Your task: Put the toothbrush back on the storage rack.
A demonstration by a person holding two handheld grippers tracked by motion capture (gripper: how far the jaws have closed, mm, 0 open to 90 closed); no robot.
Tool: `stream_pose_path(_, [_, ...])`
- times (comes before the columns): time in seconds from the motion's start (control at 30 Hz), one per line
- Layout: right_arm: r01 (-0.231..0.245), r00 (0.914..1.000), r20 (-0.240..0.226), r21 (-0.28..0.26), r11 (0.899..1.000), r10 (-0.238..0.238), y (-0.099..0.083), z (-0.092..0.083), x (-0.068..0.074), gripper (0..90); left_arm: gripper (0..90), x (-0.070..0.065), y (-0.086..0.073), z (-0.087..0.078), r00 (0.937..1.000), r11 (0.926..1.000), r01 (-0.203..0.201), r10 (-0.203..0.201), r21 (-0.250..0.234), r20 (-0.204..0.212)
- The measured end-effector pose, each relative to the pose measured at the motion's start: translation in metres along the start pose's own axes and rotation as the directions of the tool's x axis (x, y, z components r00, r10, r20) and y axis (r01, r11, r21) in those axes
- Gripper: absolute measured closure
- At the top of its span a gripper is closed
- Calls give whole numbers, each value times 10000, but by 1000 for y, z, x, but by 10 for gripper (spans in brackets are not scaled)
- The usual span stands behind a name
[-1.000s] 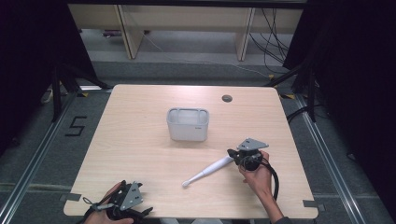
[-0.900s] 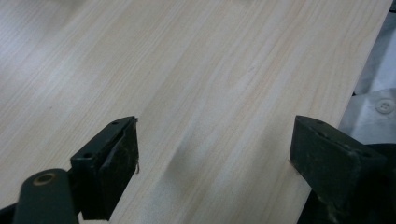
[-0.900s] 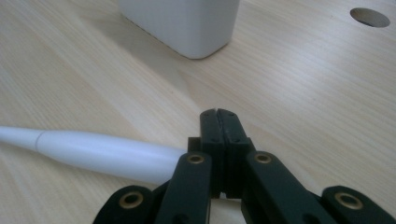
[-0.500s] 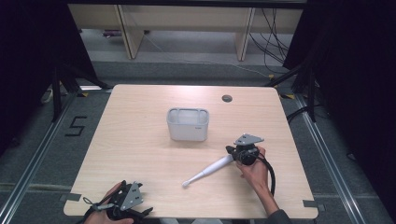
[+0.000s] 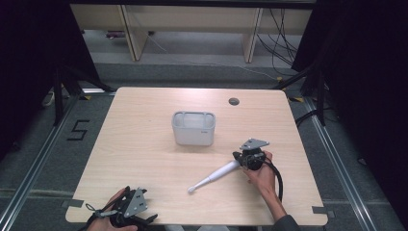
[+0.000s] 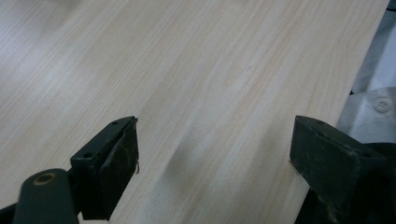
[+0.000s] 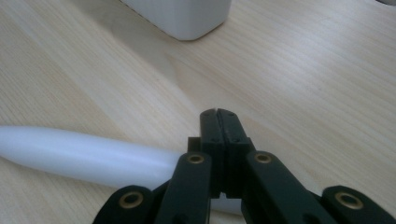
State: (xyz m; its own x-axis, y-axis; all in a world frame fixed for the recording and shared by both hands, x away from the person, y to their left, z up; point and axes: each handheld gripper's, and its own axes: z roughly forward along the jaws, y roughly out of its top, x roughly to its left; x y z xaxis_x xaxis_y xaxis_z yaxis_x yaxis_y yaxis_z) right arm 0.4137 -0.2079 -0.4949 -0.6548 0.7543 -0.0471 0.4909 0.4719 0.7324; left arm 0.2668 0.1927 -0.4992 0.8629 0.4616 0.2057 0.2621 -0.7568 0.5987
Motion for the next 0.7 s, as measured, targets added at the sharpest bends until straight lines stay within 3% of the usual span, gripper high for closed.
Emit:
stream_pose_path(0.07, [27, 10000, 2, 114, 9999, -27, -1, -1, -2, 900, 153, -3, -1, 3, 9984, 9994, 139, -156, -315, -547])
stream_pose_path(0.1, [27, 10000, 2, 114, 9999, -27, -1, -1, -2, 900, 153, -3, -1, 3, 9984, 9994, 139, -156, -315, -547])
stream_pose_path(0.13, [-38, 10000, 28, 113, 9999, 37, -2, -1, -2, 900, 153, -1, -1, 1, 9996, 9998, 11, -17, -197, -281])
stream_pose_path(0.37, [-103, 9999, 0, 250, 9996, 103, -4, -4, -2, 900, 153, -1, -1, 1, 9996, 9996, 1, -9, -294, -286])
stream_pose_path(0.47, [-454, 9989, -95, 437, 9980, 458, -7, -6, 2, 900, 153, -1, -1, 1, 9996, 9996, 8, -17, -297, -288])
stream_pose_path(0.67, [76, 9999, -105, 597, 9982, -70, -9, -10, 3, 900, 153, -1, -1, 1, 9996, 9996, 17, -25, -280, -297])
stream_pose_path(0.7, [-45, 9999, -134, 657, 9978, 54, -9, -10, 4, 900, 153, -1, -1, 1, 9996, 9996, 19, -28, -278, -298])
